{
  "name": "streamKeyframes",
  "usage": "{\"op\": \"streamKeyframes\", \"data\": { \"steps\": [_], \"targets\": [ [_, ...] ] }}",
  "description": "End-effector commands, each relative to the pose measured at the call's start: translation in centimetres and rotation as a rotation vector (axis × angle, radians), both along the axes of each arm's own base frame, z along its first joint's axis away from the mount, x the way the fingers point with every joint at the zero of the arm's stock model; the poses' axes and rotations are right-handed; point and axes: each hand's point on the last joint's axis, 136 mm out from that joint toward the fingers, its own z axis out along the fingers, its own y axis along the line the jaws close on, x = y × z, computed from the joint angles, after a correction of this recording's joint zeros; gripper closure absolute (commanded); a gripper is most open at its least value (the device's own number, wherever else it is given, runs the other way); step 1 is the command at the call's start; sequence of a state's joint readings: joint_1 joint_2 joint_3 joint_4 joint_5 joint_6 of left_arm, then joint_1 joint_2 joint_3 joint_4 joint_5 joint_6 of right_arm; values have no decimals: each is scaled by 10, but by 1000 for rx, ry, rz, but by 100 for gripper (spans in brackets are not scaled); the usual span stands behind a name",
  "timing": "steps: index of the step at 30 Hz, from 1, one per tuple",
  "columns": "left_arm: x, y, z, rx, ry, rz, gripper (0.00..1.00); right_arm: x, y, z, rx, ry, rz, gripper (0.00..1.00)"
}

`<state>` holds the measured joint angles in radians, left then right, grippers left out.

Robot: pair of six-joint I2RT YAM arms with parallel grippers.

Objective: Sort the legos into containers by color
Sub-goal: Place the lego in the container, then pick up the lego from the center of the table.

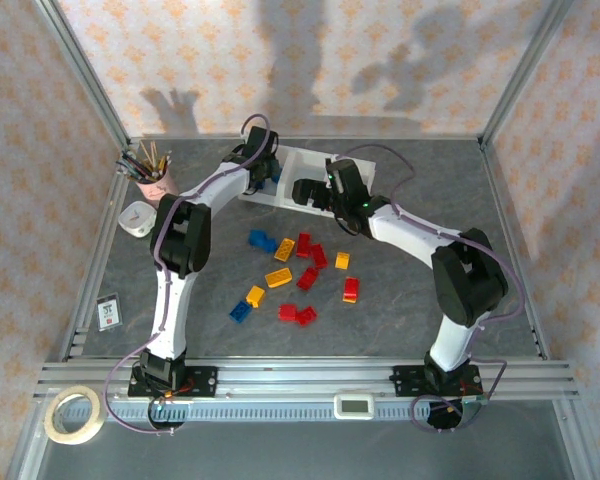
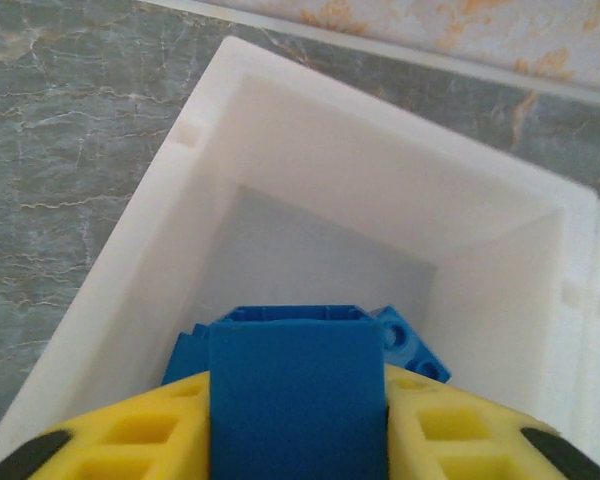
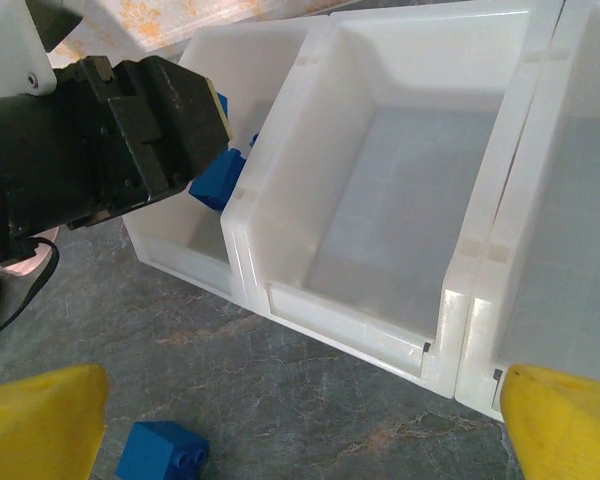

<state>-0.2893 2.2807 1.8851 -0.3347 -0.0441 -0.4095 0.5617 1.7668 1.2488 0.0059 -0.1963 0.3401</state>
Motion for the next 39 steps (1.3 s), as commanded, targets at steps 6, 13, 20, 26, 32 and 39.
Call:
{"op": "streamKeyframes", "data": {
  "steps": [6,13,20,26,32,39],
  "targets": [
    [-4,-1,42,20,-44,-21,51,3,0,16,-13,-26,10,0],
    [-32,-5,65,-51,-63,-59,47,-17,-2,17,6,9,51,0],
    [-89,0,72,-77,-50,-87,44,-43,-2,-1,6,77,89,0],
    [-140,9,53,-52,8,-88,39,-66,6,-18,7,115,128,0],
    [-174,16,27,-41,70,-63,33,-86,17,-40,-2,145,164,0],
    [-186,19,-5,-66,120,-21,22,-92,20,-56,3,167,167,0]
  ]
}}
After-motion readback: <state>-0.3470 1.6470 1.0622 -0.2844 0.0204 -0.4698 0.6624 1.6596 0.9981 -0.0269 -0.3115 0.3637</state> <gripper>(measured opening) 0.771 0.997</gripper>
